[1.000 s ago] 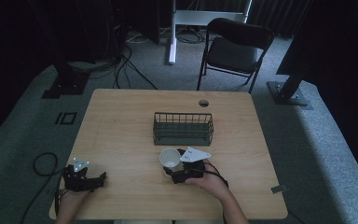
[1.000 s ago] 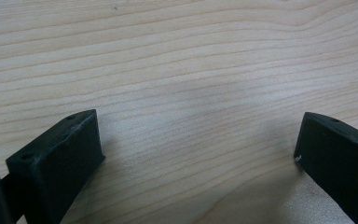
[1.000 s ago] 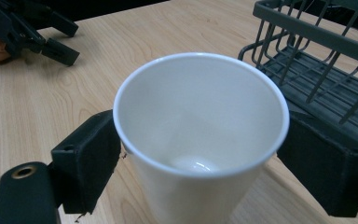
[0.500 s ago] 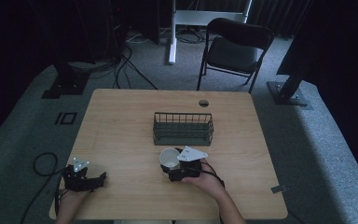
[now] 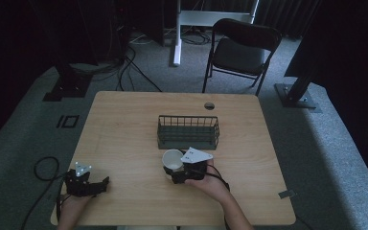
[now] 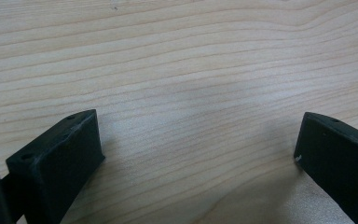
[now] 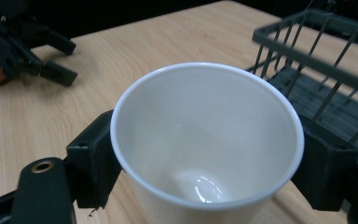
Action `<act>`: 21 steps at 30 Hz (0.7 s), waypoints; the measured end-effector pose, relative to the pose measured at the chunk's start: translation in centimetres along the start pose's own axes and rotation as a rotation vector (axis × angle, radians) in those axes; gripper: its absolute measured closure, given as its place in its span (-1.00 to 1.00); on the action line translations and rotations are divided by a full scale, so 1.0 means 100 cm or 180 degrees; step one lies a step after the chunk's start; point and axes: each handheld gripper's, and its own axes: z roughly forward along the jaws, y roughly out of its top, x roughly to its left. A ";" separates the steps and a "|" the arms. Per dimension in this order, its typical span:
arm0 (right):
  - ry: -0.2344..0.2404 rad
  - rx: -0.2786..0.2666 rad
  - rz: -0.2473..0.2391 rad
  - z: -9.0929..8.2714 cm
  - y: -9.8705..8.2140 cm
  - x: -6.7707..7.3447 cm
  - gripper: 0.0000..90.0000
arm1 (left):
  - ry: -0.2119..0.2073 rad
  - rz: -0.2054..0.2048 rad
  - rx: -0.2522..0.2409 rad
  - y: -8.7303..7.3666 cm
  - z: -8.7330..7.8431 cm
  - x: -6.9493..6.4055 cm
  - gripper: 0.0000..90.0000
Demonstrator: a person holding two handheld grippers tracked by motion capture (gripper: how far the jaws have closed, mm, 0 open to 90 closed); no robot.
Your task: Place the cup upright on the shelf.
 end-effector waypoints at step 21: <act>-0.0010 -0.0208 -0.0032 -0.007 0.048 -0.004 -0.56 | 0.0001 -0.0005 0.0001 0.000 0.000 0.000 -0.98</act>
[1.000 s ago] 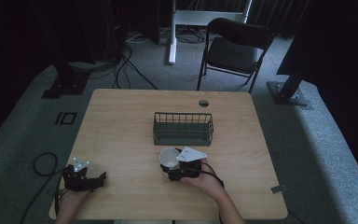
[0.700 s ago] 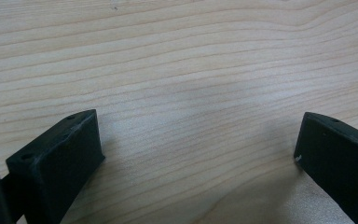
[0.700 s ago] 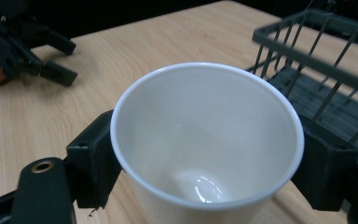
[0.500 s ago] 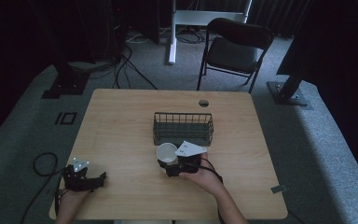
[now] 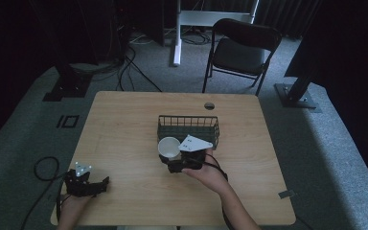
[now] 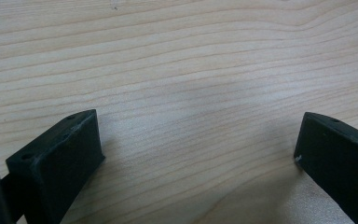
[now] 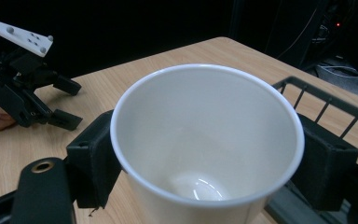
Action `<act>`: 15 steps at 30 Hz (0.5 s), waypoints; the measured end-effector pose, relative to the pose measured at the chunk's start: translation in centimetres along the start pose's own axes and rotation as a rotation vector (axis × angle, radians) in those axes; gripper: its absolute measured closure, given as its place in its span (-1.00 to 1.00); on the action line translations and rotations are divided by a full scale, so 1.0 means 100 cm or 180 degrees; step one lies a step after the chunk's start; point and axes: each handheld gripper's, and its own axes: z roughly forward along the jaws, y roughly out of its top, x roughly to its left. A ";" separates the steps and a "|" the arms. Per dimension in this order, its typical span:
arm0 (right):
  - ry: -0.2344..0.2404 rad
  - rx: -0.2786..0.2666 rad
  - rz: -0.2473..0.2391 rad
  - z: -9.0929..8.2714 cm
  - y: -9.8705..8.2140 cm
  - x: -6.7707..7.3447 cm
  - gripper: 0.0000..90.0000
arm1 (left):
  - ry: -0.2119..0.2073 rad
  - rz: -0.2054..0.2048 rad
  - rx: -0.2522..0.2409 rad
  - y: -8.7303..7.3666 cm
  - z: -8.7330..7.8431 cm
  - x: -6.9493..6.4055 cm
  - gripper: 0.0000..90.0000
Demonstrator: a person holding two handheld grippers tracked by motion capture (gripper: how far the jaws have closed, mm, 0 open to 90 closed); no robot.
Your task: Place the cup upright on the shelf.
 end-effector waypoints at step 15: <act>-0.0207 -0.0098 0.0117 0.001 0.025 -0.014 -0.56 | 0.0001 0.0000 -0.0001 0.000 0.000 0.000 -0.98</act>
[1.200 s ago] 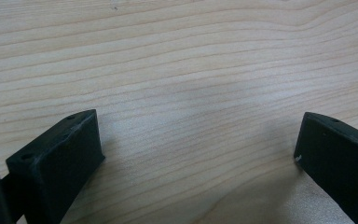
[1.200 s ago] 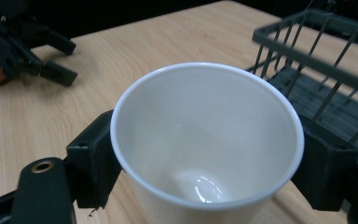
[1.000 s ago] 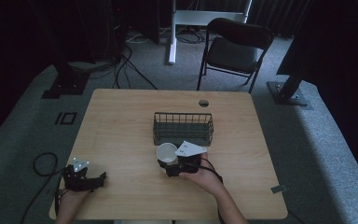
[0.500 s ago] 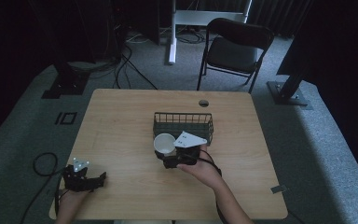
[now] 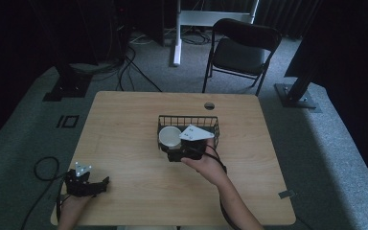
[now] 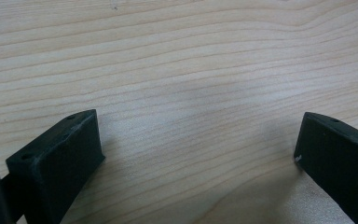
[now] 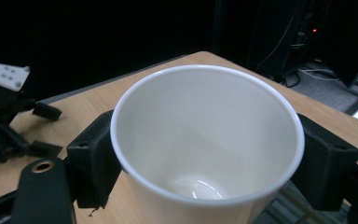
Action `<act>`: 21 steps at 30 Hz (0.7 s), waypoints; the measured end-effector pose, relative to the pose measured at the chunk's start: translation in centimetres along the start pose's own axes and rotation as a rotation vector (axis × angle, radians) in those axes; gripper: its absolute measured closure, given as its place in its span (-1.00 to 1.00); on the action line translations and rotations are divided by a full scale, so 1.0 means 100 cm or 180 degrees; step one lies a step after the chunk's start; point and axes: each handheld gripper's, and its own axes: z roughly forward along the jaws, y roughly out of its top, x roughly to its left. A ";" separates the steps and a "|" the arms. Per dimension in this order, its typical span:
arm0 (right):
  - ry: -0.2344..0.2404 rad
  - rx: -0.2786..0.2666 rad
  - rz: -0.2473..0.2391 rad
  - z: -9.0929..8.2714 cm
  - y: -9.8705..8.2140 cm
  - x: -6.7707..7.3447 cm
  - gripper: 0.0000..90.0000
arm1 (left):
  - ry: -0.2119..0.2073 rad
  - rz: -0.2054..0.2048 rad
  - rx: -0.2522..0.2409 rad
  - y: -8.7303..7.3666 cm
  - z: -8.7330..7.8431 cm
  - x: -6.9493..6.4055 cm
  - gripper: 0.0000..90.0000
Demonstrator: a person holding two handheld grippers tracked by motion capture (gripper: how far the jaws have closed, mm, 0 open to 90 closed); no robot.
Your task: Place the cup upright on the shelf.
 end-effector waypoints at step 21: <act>-0.0719 -0.0141 0.0197 0.011 0.035 -0.032 -0.56 | 0.0000 -0.0002 -0.0002 0.000 0.000 0.000 -0.98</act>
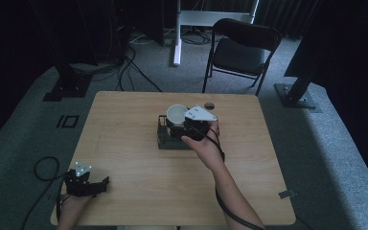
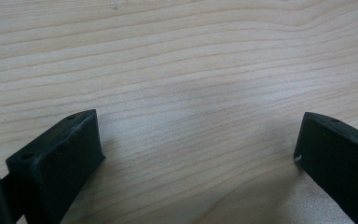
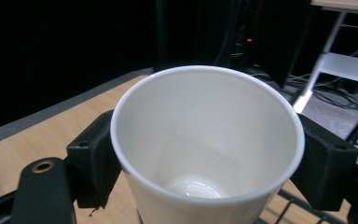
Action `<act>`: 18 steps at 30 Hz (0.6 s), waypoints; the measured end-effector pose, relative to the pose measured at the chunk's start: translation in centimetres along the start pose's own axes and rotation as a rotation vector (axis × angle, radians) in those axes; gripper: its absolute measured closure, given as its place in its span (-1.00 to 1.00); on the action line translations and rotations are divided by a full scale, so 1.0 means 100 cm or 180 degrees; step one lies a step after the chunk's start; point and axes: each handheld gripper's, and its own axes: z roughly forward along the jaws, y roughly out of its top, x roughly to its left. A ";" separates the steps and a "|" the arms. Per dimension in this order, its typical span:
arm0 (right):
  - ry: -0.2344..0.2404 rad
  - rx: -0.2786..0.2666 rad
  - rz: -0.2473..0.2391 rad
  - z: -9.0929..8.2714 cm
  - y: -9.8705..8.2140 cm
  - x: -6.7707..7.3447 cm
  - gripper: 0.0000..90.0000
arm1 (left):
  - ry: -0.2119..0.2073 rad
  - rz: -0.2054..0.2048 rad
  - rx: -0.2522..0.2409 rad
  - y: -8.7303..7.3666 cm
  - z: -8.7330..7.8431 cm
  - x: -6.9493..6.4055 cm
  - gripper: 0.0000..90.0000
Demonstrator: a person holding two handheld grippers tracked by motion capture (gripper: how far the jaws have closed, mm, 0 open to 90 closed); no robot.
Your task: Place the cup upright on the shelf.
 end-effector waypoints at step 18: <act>-0.0532 0.0152 0.0191 0.017 -0.015 -0.031 -0.56 | 0.0000 0.0000 0.0001 0.000 0.000 0.000 -0.98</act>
